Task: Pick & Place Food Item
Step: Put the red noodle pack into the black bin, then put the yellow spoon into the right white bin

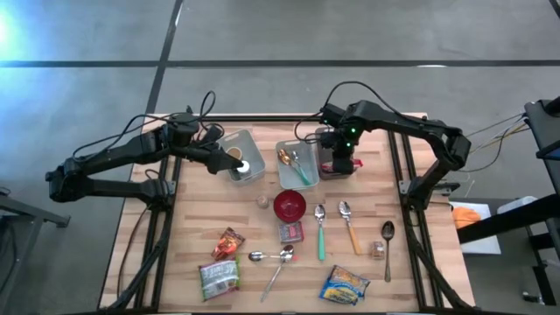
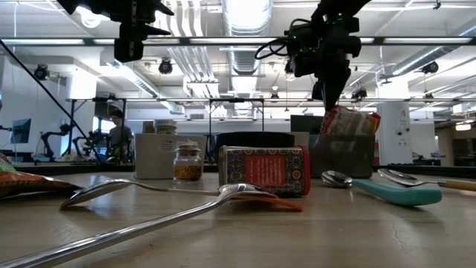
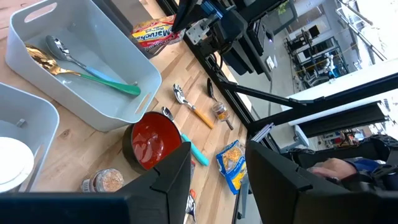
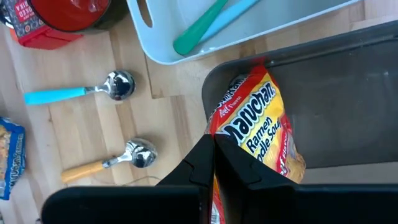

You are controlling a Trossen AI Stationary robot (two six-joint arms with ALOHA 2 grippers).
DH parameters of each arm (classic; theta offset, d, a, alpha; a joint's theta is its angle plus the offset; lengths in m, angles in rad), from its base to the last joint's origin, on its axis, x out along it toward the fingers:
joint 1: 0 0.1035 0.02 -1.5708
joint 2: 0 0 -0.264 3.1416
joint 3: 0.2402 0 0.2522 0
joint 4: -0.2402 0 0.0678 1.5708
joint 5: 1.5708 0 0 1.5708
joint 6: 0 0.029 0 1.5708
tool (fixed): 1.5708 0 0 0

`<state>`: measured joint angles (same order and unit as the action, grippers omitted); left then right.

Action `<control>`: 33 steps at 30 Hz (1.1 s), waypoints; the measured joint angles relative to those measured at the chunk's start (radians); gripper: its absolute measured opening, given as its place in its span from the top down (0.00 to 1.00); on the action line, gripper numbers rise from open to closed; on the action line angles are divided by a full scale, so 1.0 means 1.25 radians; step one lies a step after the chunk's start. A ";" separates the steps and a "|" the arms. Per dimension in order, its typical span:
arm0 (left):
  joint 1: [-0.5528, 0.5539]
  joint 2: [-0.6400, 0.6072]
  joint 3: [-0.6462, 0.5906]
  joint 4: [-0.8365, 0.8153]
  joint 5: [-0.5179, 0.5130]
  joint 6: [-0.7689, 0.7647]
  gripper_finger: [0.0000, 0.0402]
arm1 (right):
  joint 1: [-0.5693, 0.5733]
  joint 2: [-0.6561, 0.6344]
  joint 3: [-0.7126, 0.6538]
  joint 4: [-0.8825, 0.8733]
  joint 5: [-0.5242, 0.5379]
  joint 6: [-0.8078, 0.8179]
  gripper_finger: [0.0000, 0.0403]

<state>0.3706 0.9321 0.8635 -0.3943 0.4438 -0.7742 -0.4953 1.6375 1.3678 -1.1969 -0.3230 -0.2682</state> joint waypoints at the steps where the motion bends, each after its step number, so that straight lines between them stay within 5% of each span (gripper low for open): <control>1: 0.000 0.000 0.000 0.000 0.000 0.000 0.61 | 0.000 0.000 0.000 0.000 -0.002 0.003 0.98; 13: 0.000 0.000 0.000 0.000 0.000 0.000 0.61 | 0.000 0.000 0.000 0.005 -0.037 0.053 0.95; 25: 0.000 0.000 0.000 0.000 0.000 0.000 0.61 | 0.000 0.000 0.000 0.006 -0.036 0.096 0.54; 33: 0.000 0.000 0.000 -0.001 0.000 0.000 0.61 | 0.000 0.000 0.000 0.009 -0.034 0.137 0.40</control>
<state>0.3706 0.9321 0.8635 -0.3950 0.4438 -0.7746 -0.4957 1.6375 1.3674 -1.1862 -0.3656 -0.0972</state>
